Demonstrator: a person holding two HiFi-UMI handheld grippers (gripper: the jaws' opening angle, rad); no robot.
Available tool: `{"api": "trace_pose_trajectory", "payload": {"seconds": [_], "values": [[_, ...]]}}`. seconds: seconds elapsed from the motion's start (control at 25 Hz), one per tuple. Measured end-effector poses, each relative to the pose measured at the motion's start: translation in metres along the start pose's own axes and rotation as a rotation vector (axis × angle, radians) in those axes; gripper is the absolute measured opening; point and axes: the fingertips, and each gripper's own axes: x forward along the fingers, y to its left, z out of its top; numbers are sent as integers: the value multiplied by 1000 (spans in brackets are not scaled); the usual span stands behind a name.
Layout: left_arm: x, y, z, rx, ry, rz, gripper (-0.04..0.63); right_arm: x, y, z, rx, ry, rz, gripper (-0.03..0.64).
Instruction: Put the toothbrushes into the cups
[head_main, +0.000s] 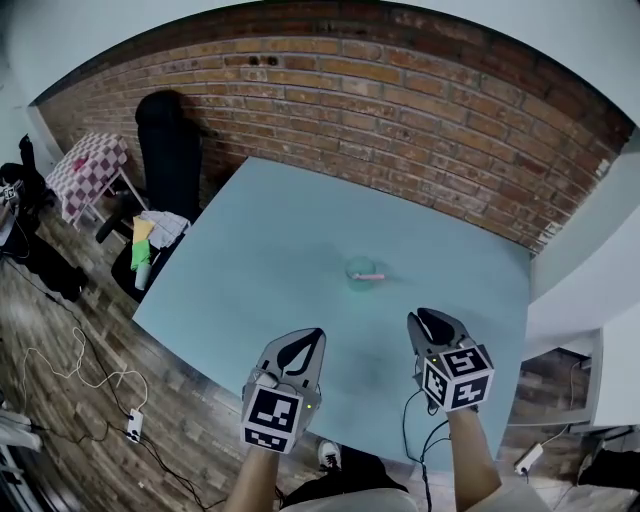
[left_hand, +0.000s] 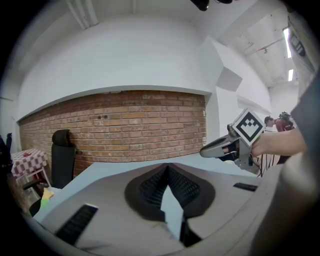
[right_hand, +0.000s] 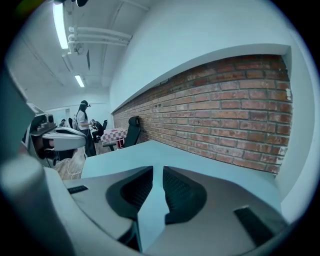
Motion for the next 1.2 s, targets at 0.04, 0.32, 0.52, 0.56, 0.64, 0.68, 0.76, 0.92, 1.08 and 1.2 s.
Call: {"api": "trace_pose_trajectory", "payload": {"seconds": [0.04, 0.32, 0.52, 0.56, 0.64, 0.68, 0.76, 0.92, 1.08, 1.2], "values": [[-5, -2, 3, 4, -7, 0, 18, -7, 3, 1, -2, -5, -2, 84], [-37, -15, 23, 31, -56, -1, 18, -56, 27, 13, -1, -41, -17, 83], [-62, -23, 38, 53, -93, 6, 18, -90, 44, 26, -27, -76, -24, 83], [-65, -26, 42, 59, -102, 6, 18, -98, 46, 30, -32, -87, -27, 83], [-73, -30, 51, 69, -119, 2, 18, -114, 50, 39, -37, -119, -35, 74], [-76, -33, 54, 73, -127, -2, 18, -121, 53, 43, -38, -137, -38, 63], [-85, -40, 58, 79, -140, -13, 18, -135, 60, 47, -45, -161, -39, 60], [-99, -57, 63, 95, -155, -30, 18, -158, 73, 52, -77, -180, -40, 60], [-112, -72, 71, 116, -172, -49, 18, -180, 80, 57, -87, -199, -43, 48], [-119, -79, 81, 137, -191, -51, 18, -194, 82, 63, -97, -222, -48, 37]]}}
